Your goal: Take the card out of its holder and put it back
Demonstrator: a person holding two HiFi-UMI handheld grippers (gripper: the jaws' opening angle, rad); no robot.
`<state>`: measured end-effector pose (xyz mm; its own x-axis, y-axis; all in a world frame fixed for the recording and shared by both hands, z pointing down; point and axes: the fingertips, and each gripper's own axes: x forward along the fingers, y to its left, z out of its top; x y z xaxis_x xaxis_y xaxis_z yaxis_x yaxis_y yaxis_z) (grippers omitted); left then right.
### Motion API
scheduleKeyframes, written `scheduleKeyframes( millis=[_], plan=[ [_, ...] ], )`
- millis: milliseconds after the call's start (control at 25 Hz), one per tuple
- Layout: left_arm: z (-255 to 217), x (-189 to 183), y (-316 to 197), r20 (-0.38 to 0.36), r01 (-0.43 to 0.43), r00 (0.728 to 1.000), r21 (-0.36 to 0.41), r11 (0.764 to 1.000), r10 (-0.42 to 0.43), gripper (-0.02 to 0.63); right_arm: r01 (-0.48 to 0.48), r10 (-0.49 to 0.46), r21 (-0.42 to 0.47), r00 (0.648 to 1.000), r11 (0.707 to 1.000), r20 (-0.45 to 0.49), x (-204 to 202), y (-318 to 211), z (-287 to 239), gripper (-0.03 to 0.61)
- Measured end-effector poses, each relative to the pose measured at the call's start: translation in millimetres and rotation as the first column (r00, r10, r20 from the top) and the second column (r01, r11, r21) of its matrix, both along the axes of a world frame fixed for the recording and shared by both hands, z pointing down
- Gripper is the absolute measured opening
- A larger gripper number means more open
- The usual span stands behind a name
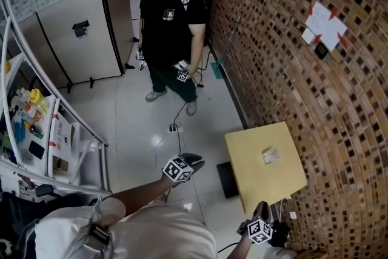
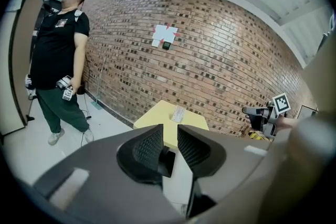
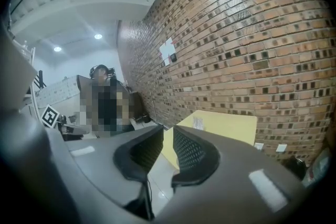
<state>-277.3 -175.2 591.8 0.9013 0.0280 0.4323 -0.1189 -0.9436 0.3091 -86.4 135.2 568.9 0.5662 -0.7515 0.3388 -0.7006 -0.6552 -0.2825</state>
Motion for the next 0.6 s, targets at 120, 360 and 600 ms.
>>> scheduleKeyframes(
  millis=[120,360,600],
  plan=[
    [4.2,-0.4,4.2,0.007,-0.004,1.0,-0.005,1.0,0.004,0.1,-0.006,0.006,-0.006,1.0,1.0,-0.001,2.0,8.0,0.1,0.054],
    [8.7,-5.7,12.9,0.014,-0.011,1.0,-0.007,1.0,0.011,0.097,-0.028,0.029,-0.01,0.999,1.0,0.015,-1.2,26.9,4.9,0.046],
    [9.5,-12.2,20.7,0.033,-0.011,0.999,0.006,1.0,0.011,0.097,0.011,-0.011,-0.011,1.0,1.0,0.002,-16.1,25.8,-1.9,0.0]
  ],
)
